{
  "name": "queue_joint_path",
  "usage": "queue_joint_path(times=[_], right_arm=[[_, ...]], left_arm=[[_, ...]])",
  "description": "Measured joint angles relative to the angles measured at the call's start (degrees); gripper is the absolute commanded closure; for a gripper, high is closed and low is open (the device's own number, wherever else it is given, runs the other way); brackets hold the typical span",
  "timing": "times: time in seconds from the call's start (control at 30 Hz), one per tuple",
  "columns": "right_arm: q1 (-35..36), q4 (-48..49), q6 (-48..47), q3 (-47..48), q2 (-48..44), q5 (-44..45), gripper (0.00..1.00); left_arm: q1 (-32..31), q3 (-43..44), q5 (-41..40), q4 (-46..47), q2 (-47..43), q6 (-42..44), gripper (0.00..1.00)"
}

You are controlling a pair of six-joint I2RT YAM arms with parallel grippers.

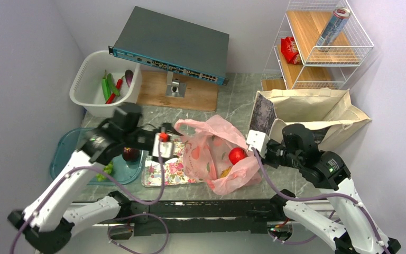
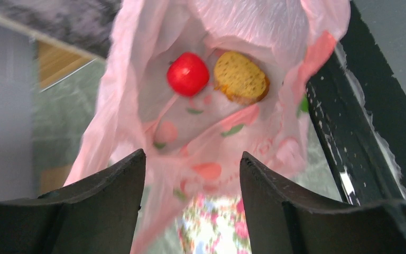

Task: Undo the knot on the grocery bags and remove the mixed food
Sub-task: Place the fake fruit in the bin, then pick up the fake fruit from the takeout bag.

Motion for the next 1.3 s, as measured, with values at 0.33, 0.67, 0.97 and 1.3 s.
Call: queue_joint_path(times=[0.33,0.67,0.97,1.3], right_arm=[[0.0,-10.8,-3.6,-2.7,-1.4,2.1,1.0],[0.0,-17.6,-3.8,-2.9,-6.4,6.6,1.0],[0.0,-17.5,-1.2,-3.7,-4.8,7.5,1.0],[0.0,-11.1,5.4,-2.4,1.4,6.2,1.0]], left_arm=[[-22.0,-10.1,-11.6,21.4,22.9,0.9,0.2],[-24.6,-22.7,-17.4,33.2,26.8,9.7,0.13],[-19.5,-15.2,-17.1,44.3,29.1,-2.8,0.19],[-19.9,-5.4,-16.4,50.3,39.9,-7.1,0.15]])
